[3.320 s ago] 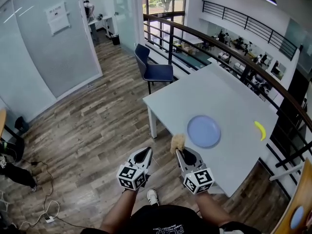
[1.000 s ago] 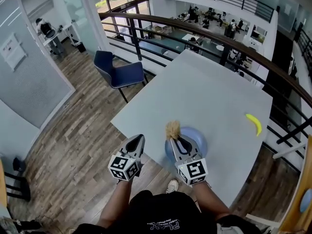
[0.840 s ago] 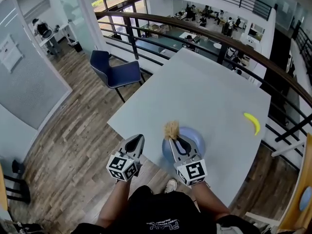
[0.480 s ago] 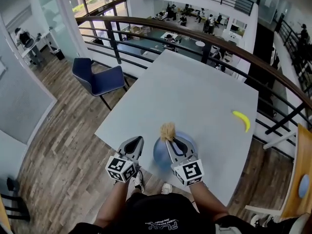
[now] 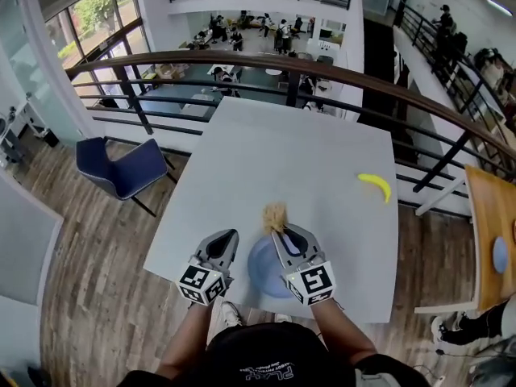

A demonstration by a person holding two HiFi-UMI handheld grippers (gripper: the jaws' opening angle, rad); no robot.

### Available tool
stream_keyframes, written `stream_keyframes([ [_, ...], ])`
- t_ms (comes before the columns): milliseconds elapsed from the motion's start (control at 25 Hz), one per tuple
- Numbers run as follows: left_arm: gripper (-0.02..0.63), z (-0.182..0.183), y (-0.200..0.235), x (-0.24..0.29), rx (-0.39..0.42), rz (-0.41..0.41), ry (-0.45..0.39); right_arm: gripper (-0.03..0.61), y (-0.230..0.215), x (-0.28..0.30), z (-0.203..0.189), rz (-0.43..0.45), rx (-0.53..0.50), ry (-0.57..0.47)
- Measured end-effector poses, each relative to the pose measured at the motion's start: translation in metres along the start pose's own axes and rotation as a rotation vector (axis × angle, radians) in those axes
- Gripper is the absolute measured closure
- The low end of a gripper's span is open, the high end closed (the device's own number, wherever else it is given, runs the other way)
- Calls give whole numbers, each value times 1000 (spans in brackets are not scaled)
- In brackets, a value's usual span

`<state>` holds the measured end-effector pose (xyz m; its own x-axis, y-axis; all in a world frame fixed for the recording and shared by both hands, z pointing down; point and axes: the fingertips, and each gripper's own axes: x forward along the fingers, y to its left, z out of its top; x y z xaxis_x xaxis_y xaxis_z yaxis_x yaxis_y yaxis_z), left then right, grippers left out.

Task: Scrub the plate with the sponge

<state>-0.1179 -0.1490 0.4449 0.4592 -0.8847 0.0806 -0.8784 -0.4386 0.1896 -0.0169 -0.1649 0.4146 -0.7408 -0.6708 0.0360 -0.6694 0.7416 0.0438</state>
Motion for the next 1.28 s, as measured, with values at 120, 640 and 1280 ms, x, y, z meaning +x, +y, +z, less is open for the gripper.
stream_keyframes([
  [120, 601, 5, 5, 5, -25, -60, -4, 522, -1, 0, -3, -63, 8, 19],
  [640, 601, -13, 26, 11, -17, -201, 81, 522, 10, -3, -34, -267, 71, 93],
  [1280, 601, -78, 23, 40, -69, -213, 189, 522, -9, -20, -107, -317, 130, 243],
])
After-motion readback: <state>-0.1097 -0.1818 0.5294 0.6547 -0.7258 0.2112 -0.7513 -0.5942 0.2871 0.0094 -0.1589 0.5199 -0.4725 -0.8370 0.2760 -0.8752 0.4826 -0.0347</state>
